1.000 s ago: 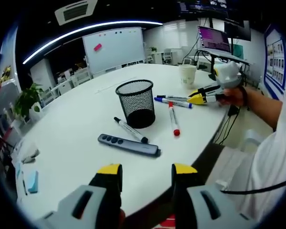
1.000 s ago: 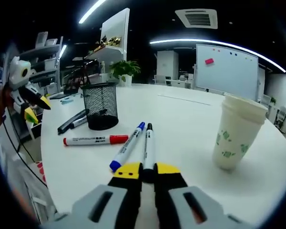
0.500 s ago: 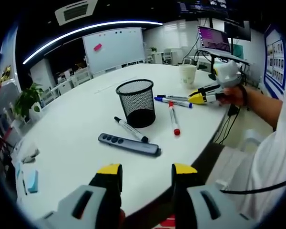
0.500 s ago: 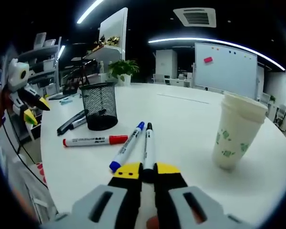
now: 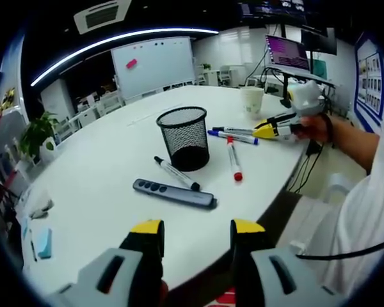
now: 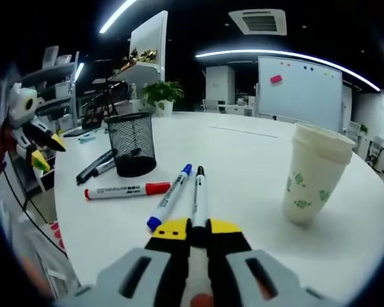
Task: Place the scattered laser pointers and whiteboard markers into the pen holder and stack the scattered paper cups together
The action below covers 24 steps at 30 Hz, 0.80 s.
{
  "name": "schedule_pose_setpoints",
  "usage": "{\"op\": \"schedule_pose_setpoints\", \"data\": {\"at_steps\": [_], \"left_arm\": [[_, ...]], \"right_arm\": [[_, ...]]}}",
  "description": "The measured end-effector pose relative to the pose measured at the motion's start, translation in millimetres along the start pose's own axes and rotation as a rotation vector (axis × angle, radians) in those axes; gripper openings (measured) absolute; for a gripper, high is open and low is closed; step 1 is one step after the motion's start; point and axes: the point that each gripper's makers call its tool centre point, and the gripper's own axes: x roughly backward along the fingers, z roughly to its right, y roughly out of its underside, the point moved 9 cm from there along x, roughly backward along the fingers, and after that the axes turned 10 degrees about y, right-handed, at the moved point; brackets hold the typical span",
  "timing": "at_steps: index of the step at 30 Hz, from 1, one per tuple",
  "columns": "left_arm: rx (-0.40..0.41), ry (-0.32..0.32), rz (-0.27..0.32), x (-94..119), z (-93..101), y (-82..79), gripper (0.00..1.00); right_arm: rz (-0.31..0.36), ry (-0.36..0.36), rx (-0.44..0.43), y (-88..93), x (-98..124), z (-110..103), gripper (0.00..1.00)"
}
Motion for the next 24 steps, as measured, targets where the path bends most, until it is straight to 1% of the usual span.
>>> {"op": "schedule_pose_setpoints", "data": {"at_steps": [9, 13, 15, 20, 24], "left_arm": [[-0.003, -0.001, 0.003, 0.5, 1.2, -1.9, 0.42], [-0.004, -0.001, 0.002, 0.2, 1.4, -2.0, 0.42], [-0.004, 0.000, 0.002, -0.1, 1.5, -2.1, 0.42], [-0.004, 0.004, 0.005, -1.2, 2.1, -2.8, 0.42], [-0.001, 0.001, 0.005, -0.9, 1.6, -2.4, 0.42]], "right_arm": [[0.028, 0.011, 0.009, -7.0, 2.8, 2.9, 0.09], [0.050, 0.012, -0.001, -9.5, 3.8, 3.9, 0.09], [0.064, 0.017, 0.012, -10.9, 4.3, 4.1, 0.09], [0.079, 0.021, 0.010, -12.5, 4.5, 5.2, 0.09], [0.104, 0.015, 0.005, -16.2, 7.0, 4.4, 0.09]]}}
